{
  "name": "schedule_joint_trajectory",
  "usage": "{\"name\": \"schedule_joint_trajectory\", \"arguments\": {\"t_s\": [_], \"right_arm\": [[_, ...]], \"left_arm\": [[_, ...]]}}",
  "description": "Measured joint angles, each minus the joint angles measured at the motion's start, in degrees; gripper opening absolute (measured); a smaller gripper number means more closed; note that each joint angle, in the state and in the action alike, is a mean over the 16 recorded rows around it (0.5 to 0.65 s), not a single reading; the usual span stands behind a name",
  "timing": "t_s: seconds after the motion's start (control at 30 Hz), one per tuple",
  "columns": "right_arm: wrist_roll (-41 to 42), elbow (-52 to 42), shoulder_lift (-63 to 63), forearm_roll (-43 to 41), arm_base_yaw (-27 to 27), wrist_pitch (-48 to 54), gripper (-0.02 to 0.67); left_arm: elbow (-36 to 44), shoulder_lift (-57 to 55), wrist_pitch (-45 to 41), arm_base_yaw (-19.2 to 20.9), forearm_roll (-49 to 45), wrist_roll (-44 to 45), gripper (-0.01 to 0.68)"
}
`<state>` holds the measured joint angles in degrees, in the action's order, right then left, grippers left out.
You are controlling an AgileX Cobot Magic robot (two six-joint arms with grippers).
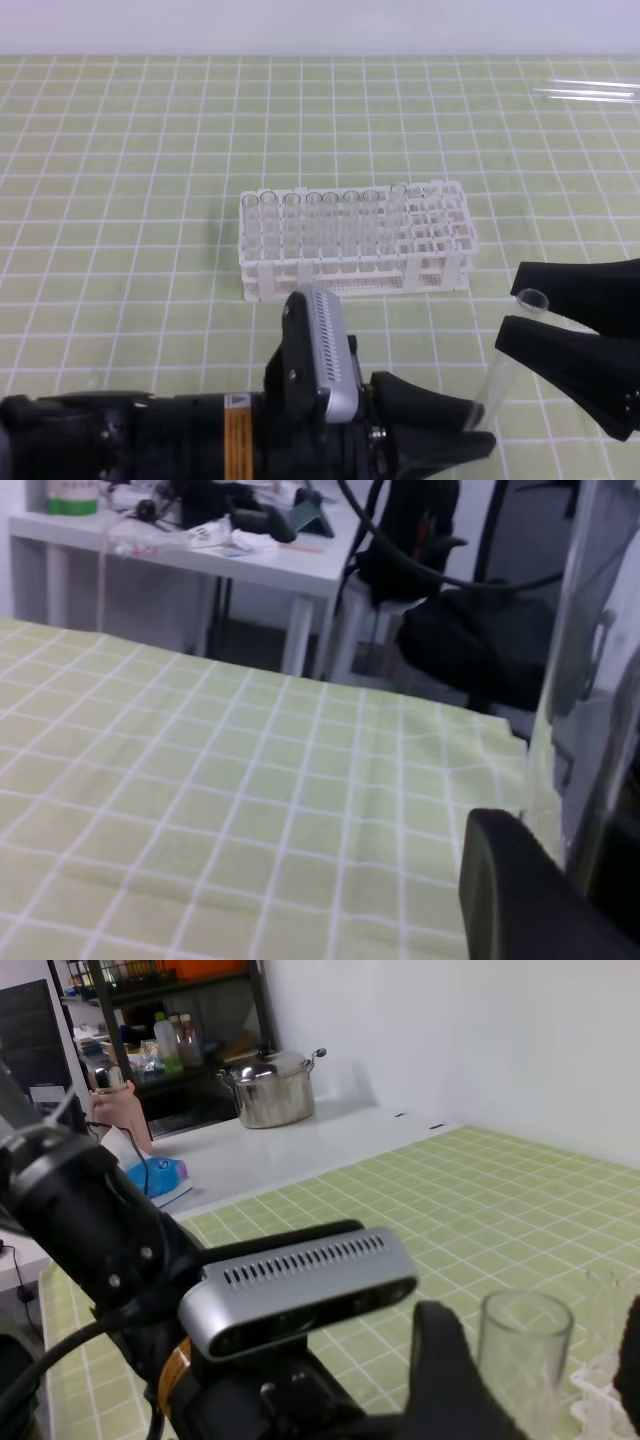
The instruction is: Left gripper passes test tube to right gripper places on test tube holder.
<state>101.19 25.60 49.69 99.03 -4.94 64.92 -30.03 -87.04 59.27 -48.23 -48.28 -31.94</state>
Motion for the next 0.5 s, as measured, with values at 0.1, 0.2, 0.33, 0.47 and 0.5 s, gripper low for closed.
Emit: {"name": "schedule_joint_trajectory", "arguments": {"t_s": [0.1,0.2,0.33,0.47,0.5], "right_arm": [[0.0,0.0,0.0,0.0,0.0,0.0,0.344],[0.0,0.0,0.0,0.0,0.0,0.0,0.344],[0.0,0.0,0.0,0.0,0.0,0.0,0.344],[0.0,0.0,0.0,0.0,0.0,0.0,0.344],[0.0,0.0,0.0,0.0,0.0,0.0,0.343]], "left_arm": [[-0.1,-1.3,2.1,0.0,0.3,0.6,0.029],[-0.4,-2.5,3.8,0.0,0.8,1.1,0.035],[-1.1,-3.5,5.3,0.0,1.4,1.7,0.017],[-1.8,-4.1,5.5,0.0,1.7,2.2,0.017],[-2.0,-4.2,5.5,0.0,1.8,2.3,0.01]]}}
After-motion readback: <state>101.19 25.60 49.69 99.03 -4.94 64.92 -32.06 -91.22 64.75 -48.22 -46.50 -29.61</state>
